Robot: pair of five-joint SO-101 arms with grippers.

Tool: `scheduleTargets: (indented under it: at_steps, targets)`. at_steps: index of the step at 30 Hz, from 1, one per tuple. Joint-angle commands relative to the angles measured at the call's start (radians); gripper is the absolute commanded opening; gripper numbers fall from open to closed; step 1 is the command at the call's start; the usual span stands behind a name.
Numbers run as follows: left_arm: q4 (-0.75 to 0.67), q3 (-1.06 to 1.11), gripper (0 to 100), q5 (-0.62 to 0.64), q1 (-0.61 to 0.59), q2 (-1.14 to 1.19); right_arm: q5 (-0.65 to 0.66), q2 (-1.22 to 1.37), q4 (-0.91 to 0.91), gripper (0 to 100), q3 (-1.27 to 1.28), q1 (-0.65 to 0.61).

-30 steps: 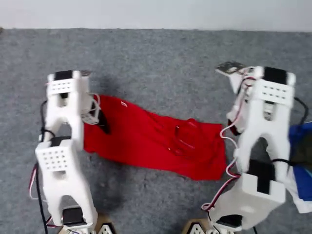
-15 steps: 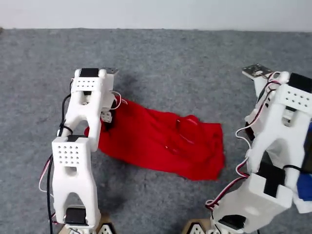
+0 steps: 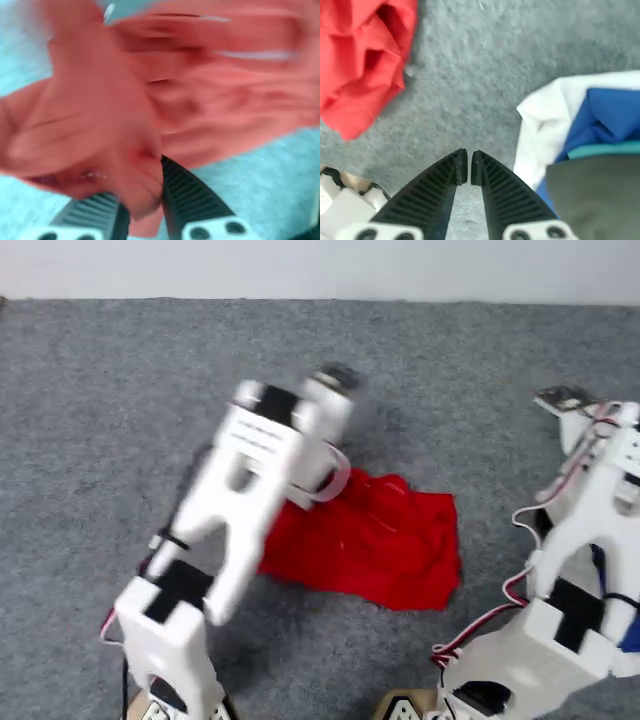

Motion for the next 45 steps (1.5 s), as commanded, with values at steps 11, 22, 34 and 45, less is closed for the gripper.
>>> scheduleTargets:
  at_steps: [11,22,34,45]
  targets:
    - [0.031,-0.239,2,-0.012,0.417,0.098,0.256,-0.059,0.038,3.6,-0.005,0.344]
    - [0.031,-0.473,27,0.201,0.413,0.230,0.265,-0.062,0.038,3.6,-0.008,0.418]
    - [0.032,-0.472,26,0.210,0.269,0.198,0.087,-0.105,0.044,25.9,0.017,0.275]
    - [0.032,0.041,26,0.103,-0.078,-0.215,-0.462,-0.380,0.042,28.4,0.210,-0.449]
